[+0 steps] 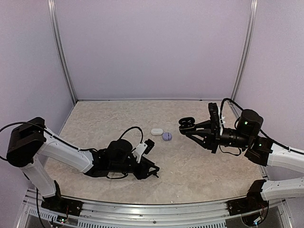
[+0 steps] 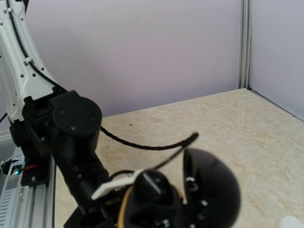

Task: Insert the wireless bluetooth earbuds into the charging case
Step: Adjust the right earbud at the center of the board.

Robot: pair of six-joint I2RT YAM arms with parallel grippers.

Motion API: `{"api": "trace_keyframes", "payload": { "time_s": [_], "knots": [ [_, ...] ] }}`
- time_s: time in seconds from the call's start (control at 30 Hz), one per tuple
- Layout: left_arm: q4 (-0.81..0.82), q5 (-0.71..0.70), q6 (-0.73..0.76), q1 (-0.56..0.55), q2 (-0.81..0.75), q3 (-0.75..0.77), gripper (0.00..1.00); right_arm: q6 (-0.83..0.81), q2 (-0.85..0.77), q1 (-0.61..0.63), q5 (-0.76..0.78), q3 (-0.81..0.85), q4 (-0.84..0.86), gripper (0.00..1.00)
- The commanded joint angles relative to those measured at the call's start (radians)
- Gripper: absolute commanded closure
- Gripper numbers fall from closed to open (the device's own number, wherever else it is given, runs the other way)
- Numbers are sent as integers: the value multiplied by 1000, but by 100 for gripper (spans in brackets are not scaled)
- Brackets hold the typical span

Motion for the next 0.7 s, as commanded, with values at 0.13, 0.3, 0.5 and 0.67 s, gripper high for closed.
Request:
{"api": "trace_keyframes", "payload": {
  "time_s": [0.13,0.3,0.5,0.67],
  "knots": [
    [-337,-40,-221,-4,36,121,60,-13,-11,-12,2,25,-19,100],
    [-420,-30,-245,-3,93,194,61,-13,-5,-12,-2,25,-15,100],
    [-481,-23,-257,-3,163,267,62,-17,-15,-12,6,28,-25,100],
    [-510,-30,-266,-3,193,291,63,-20,-18,-12,8,25,-29,100]
  ]
}}
